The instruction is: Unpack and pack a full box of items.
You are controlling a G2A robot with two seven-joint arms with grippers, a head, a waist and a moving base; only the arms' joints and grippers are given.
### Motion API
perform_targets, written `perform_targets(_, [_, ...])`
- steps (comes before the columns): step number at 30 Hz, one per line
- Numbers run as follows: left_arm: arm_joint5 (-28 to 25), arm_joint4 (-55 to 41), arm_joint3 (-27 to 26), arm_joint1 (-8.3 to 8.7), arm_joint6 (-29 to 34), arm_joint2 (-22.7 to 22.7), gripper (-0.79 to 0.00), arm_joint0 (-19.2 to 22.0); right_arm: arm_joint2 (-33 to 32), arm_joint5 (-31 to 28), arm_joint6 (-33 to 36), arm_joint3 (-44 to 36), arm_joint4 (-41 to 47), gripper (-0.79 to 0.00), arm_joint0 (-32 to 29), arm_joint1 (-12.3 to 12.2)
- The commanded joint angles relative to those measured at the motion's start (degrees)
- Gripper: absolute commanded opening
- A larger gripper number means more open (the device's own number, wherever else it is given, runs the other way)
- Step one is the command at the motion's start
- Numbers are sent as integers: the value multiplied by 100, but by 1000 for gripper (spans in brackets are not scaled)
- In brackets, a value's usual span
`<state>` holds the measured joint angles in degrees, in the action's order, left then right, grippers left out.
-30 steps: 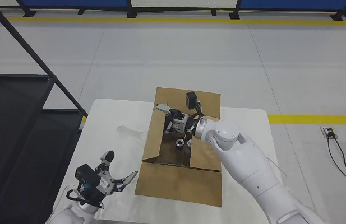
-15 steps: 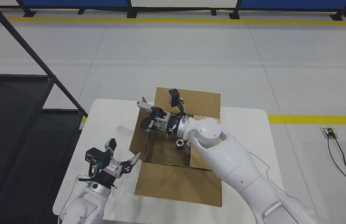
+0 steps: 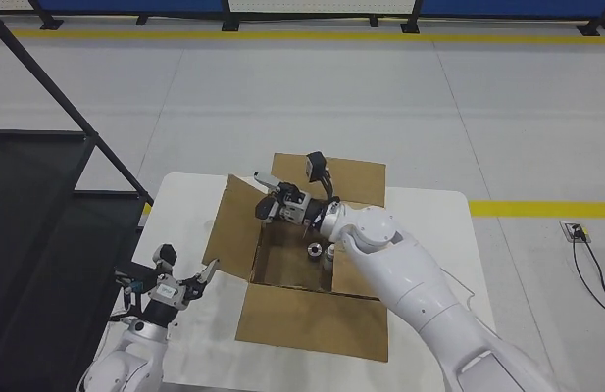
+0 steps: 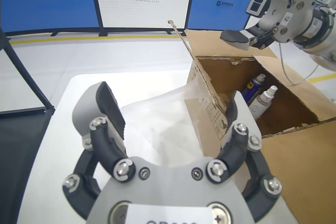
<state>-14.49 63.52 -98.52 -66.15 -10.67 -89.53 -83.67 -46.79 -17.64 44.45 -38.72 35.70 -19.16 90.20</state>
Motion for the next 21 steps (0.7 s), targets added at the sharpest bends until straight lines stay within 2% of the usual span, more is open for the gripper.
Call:
perform_targets(1, [-42, -86, 83, 3, -2, -78, 0, -29, -140, -78, 20, -60, -47, 0, -69, -58])
perform_targets(7, [-165, -187, 239, 12, 10, -223, 0, -54, -532, -109, 19, -361, -194, 0, -323, -232])
perform_targets(14, [-31, -105, 459, 3, 41, -248, 0, -21, -936, -35, 8, -808, -380, 0, -646, -406])
perform_targets(21, [-124, -62, 658, 15, 157, -338, 0, 8, -1426, -140, 67, -1543, -654, 0, -1153, -619])
